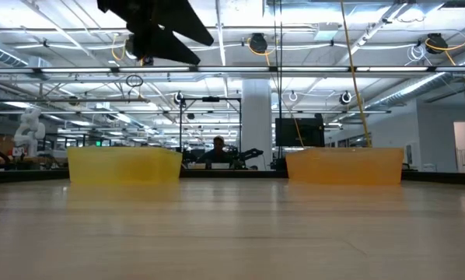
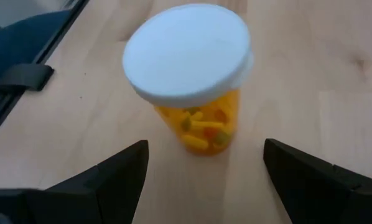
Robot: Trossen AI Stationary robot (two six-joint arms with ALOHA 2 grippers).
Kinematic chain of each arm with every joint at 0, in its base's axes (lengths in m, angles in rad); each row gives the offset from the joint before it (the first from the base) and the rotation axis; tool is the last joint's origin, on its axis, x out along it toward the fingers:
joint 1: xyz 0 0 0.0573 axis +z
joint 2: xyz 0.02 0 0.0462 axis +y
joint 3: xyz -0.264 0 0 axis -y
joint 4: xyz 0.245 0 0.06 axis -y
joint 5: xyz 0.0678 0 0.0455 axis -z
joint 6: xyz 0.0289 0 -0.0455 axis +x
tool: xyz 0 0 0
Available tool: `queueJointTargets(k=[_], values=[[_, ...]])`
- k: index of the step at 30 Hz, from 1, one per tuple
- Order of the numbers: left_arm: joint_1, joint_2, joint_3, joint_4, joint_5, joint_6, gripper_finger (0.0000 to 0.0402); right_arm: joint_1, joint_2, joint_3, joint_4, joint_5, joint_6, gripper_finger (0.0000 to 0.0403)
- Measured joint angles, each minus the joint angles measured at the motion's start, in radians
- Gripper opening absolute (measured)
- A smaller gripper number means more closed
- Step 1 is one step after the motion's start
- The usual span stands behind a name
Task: Pick and place medicine bottles into bin by pill shape (circle, oval)
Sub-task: Put the large orange pill bottle into the yellow bin
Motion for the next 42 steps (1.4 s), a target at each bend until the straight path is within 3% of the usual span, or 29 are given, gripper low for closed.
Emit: queueJointTargets(k=[8,21,33,42], values=[[0.018,-0.001,0.000,0.011,-0.007,0.015,0.0294,0.000,0.127,0.001,0.132,0.042,-0.031,0.0307],[0.022,-0.001,0.000,0.010,-0.007,0.051,0.0294,-0.001,0.273,-0.001,0.322,0.104,-0.063,0.0185],[0.022,-0.001,0.000,0.011,-0.007,0.100,0.0294,-0.098,0.277,-0.001,0.402,0.095,-0.108,0.0179],[0.039,-0.001,0.000,0.010,-0.008,0.123,0.0294,-0.280,0.277,0.068,0.421,0.101,-0.270,0.0179]])
